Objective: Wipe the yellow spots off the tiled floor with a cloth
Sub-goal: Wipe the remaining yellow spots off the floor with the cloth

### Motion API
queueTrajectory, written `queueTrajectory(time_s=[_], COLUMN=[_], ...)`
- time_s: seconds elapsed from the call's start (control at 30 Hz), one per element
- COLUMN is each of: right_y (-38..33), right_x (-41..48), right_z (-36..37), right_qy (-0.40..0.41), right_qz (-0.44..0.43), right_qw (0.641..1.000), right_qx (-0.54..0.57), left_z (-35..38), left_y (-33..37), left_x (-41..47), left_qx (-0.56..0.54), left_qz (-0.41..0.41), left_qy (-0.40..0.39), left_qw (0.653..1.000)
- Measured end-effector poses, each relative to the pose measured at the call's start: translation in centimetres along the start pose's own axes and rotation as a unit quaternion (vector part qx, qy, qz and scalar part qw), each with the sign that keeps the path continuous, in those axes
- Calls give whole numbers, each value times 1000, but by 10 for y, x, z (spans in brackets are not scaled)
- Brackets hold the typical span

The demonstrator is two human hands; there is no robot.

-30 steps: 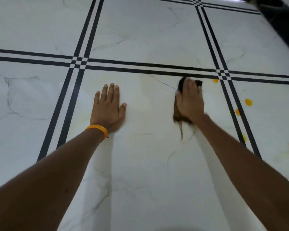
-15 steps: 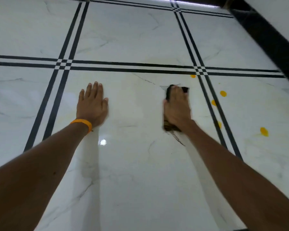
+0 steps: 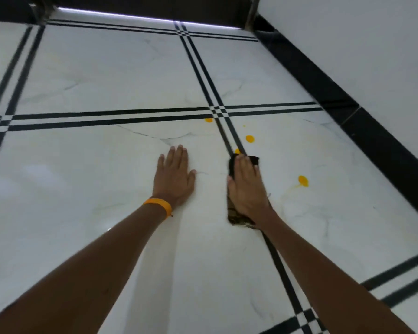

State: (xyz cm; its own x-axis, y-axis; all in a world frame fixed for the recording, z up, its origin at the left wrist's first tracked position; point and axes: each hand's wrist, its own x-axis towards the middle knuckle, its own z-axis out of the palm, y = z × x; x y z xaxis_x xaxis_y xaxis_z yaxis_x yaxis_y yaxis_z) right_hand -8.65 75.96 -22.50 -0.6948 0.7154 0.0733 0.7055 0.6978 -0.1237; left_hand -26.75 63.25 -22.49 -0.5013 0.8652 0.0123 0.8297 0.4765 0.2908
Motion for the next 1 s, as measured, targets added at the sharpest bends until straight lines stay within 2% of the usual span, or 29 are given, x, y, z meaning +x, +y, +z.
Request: queueTrajectory(time_s=[0.07, 0.1, 0.23, 0.3, 0.33, 0.37, 0.43, 0.5, 0.57, 0.63, 0.7, 0.73, 0.87, 0.9, 0.93, 1.0], right_y=[21, 39, 95, 88, 73, 57, 36, 51, 90, 126, 129, 118, 83, 93, 109, 148], right_x=[-25, -37, -22, 3, 7, 1, -35, -59, -41, 2, 29, 27, -43, -49, -50, -47], right_z=[-2, -6, -15, -13, -10, -8, -4, -12, -16, -24, -28, -26, -17, -22, -25, -27], right_qy=[-21, -28, -16, 5, 14, 17, -19, -52, -21, -9, -8, -2, -50, -64, -61, -20], right_qz=[-71, -77, 51, 104, 104, 75, -44, -112, -62, 79, 158, 154, -71, -90, -68, 53], right_qw=[997, 997, 999, 995, 994, 997, 999, 992, 998, 997, 987, 988, 996, 994, 996, 998], right_qx=[-3, 0, 3, 6, 4, 8, 15, 22, 21, 9, -4, -1, 7, 5, 6, -9], left_z=[9, 13, 14, 14, 13, 13, 13, 14, 15, 16, 16, 17, 19, 19, 18, 20], left_y=[4, 4, 5, 8, 8, 7, 4, 4, 5, 4, 4, 4, 3, 2, 2, 0], left_x=[6, 6, 3, 5, 5, 5, 4, 6, 6, 7, 8, 9, 8, 8, 8, 9], left_qx=[27, 31, 32, 34, 37, 38, 43, 43, 41, 42, 37, 37, 46, 47, 50, 55], left_qz=[-1, -1, 7, 8, 5, 6, 8, 13, 15, 15, 15, 20, 19, 20, 22, 24], left_qy=[9, 11, 18, 16, 14, 15, 21, 24, 24, 29, 34, 31, 35, 31, 30, 37], left_qw=[1000, 999, 999, 999, 999, 999, 999, 999, 999, 999, 999, 999, 998, 998, 998, 997])
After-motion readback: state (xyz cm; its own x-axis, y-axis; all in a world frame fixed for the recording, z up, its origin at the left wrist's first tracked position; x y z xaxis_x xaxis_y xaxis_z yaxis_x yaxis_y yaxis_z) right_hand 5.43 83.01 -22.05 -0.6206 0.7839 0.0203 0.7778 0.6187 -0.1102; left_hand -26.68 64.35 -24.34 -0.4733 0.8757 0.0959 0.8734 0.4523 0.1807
